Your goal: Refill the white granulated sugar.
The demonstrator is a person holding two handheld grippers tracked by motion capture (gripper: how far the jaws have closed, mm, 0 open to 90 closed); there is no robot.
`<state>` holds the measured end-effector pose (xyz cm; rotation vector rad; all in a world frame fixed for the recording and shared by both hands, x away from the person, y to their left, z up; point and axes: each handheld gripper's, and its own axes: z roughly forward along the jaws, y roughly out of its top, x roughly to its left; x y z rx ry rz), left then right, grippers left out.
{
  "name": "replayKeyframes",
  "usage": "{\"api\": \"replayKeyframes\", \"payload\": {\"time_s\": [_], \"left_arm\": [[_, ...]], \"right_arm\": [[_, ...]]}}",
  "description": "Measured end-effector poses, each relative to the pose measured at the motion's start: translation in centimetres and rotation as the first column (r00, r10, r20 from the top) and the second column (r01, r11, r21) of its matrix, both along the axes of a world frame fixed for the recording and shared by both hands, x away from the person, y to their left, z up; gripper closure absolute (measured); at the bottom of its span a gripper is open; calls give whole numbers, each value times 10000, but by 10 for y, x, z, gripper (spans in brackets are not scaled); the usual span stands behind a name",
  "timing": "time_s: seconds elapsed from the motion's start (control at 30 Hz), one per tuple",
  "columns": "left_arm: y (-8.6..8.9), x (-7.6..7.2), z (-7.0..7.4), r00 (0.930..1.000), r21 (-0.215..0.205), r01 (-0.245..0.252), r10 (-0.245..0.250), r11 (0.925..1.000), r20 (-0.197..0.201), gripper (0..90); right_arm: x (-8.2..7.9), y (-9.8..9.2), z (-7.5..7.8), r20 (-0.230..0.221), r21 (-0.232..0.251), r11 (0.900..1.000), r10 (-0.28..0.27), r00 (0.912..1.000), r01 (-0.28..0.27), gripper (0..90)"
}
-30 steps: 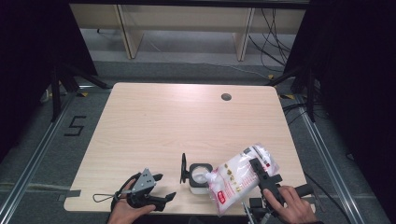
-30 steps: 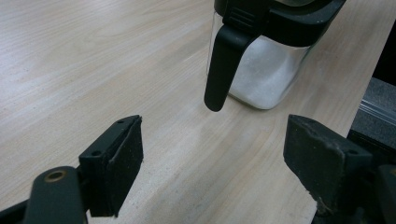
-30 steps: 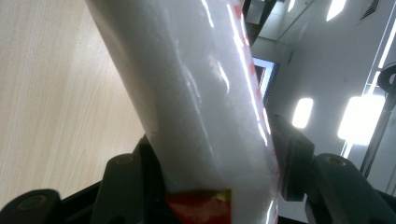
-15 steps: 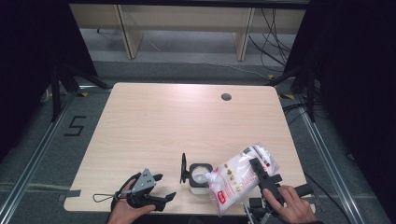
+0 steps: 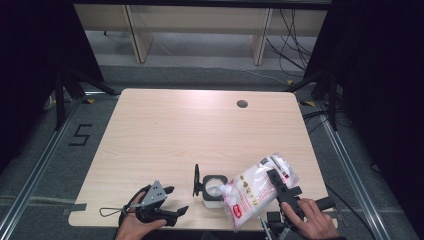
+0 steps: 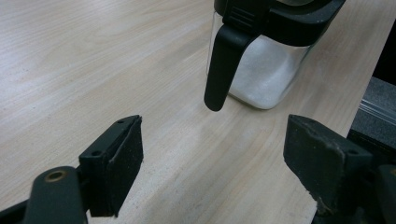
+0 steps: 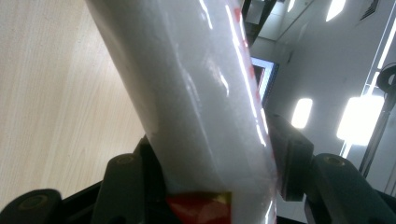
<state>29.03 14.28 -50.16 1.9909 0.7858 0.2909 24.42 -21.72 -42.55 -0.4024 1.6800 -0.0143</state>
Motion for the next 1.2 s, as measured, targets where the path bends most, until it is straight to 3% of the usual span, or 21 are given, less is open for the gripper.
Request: {"api": "replayKeyframes", "payload": {"time_s": [0.07,0.1,0.23,0.3,0.37,0.5,0.6,0.67,0.7,0.8,1.2], "left_arm": [[1,1,0,10000,218,40,-41,9998,54,194],[0,0,0,10000,28,39,-39,10000,27,194],[0,1,0,9997,95,163,-165,9998,201,194],[1,1,0,9997,162,154,-157,9998,162,194],[1,1,1,9997,136,153,-156,9998,164,195],[1,1,0,9997,159,154,-156,9998,161,195],[1,1,0,9996,134,186,-189,9997,201,195],[1,1,0,9998,133,146,-148,9998,165,195],[1,1,0,9997,136,147,-149,9998,174,194],[1,1,0,9997,132,176,-178,9998,188,194],[1,1,0,9997,135,154,-156,9998,165,194]], "right_arm": [[-1,-1,-2,-57,315,9994,-118,9999,119,500],[0,0,0,16,94,10000,-18,10000,17,500],[-1,-1,-2,-40,258,9996,-84,10000,85,500],[1,0,1,83,-10,9999,155,9998,-155,501],[0,-1,-1,-86,132,9998,-116,9999,117,501],[1,0,0,86,-8,10000,76,9999,-76,501],[-1,-1,-2,-42,268,9995,-140,9999,141,502],[1,0,0,49,-29,10000,77,10000,-77,502],[0,-1,-2,-66,159,9998,-103,9999,104,502],[0,0,0,173,-29,9999,140,9998,-139,502],[1,1,0,236,-36,9998,217,9995,-217,503]]}}
